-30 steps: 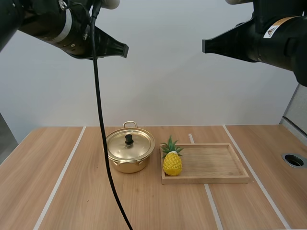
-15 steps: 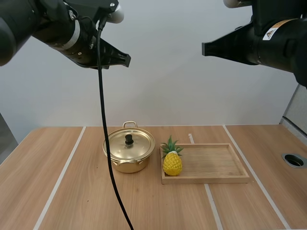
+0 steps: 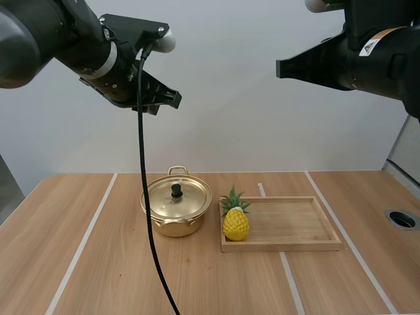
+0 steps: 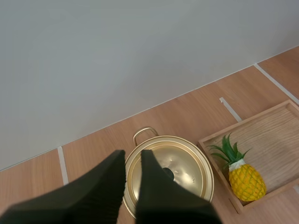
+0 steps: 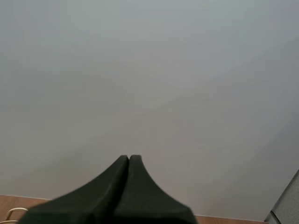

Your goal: Open the pot, put the pineapple inside, and close it

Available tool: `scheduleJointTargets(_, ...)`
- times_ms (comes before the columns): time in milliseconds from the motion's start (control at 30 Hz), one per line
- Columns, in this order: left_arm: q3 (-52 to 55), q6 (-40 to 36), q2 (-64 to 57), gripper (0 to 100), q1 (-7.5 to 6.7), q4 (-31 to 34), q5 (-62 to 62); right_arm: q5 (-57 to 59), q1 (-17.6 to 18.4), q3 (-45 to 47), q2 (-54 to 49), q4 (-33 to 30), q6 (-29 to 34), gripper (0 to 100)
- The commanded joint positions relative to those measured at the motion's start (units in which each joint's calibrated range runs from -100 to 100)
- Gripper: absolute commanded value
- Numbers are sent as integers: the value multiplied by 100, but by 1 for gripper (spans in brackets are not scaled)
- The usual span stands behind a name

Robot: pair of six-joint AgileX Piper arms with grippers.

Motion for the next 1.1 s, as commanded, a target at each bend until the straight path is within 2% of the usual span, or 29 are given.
scheduleJointTargets(0, -45, 356, -18, 100, -2, -311, 76, -55, -17, -36, -6, -10, -34, 0)
scheduleJointTargets(500, 125, 319, 55, 100, -2, -423, 51, 152, -17, -36, -6, -10, -34, 0)
scheduleJointTargets(900, 820, 354, 910, 100, -2, -585, -330, 474, -17, -36, -6, 68, -34, 0)
scheduleJointTargets(1067, 1024, 434, 1259, 100, -80, -638, -602, 481, -17, -36, -6, 113, -34, 0)
